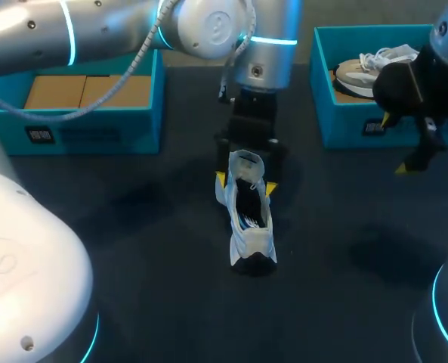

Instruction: Take the shoe out of the shoebox, open the shoe tongue, remove and reinsert the insole, then place the shoe into the shoebox

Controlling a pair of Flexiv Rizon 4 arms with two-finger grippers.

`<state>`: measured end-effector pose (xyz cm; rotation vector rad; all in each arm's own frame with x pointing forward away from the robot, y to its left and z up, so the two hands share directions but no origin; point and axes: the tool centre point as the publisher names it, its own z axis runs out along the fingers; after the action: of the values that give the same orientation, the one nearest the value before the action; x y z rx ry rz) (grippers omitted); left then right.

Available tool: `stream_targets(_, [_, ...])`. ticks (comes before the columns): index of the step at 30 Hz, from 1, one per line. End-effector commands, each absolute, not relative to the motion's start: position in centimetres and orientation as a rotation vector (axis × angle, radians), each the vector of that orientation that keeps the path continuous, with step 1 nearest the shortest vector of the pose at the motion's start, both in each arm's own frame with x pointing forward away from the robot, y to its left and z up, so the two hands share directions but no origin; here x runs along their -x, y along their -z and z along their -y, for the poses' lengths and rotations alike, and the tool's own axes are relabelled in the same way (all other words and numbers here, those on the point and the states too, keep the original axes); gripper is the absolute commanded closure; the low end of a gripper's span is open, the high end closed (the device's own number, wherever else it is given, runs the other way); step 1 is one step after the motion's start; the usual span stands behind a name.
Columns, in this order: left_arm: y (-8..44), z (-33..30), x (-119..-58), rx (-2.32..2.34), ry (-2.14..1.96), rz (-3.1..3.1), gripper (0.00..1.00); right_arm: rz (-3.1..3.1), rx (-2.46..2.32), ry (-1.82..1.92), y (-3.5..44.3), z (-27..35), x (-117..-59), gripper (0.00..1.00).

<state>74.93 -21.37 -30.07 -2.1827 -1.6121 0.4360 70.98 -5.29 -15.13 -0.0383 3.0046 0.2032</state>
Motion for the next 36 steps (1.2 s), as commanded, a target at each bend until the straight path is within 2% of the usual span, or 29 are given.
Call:
stream_targets(1, [29.4,21.0,-73.9,2.194,-0.379,1.668,1.0,-3.008,0.037,-0.199,15.2,5.2,-71.1,0.0])
stream_targets(36, [33.8,21.2,-71.2,2.025,-0.298,1.747,1.0,-3.008,0.037,-0.199,15.2,5.2,-71.1,0.0])
